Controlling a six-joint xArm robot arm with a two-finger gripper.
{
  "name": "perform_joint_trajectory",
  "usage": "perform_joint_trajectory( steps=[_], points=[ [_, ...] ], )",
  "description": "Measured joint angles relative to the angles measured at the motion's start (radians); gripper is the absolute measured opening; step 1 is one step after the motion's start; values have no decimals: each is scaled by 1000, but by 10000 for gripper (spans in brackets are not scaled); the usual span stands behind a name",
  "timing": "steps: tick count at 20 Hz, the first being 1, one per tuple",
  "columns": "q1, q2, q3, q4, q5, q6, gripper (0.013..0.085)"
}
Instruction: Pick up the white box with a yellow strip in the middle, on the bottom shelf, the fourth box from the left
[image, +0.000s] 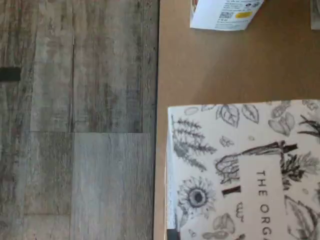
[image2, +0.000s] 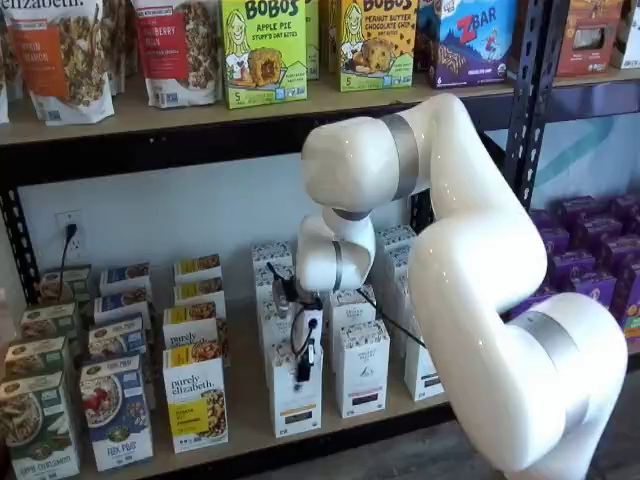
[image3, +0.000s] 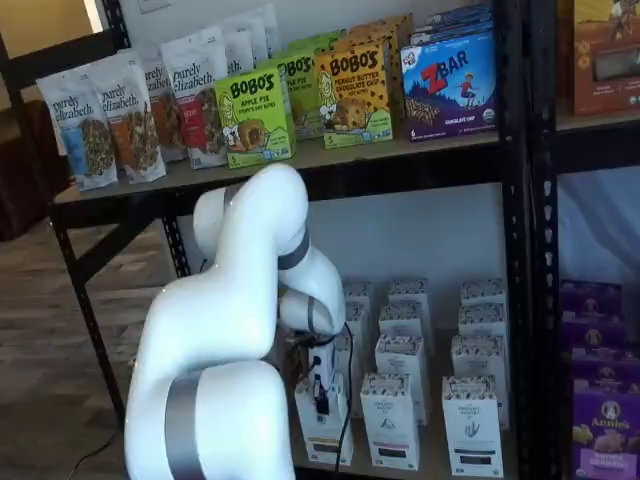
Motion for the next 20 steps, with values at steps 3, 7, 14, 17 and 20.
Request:
perform_joint_trajectory(
  steps=[3,7,14,17,20],
  points=[
    [2,-15,25,18,-8,-16,450],
    [7,-55,88,59,-32,-51,450],
    [25,-131,210,119,-72,-96,450],
    [36,-165,265,132,-93,-101,450],
    [53,-206,328,169,-111,-123,450]
  ],
)
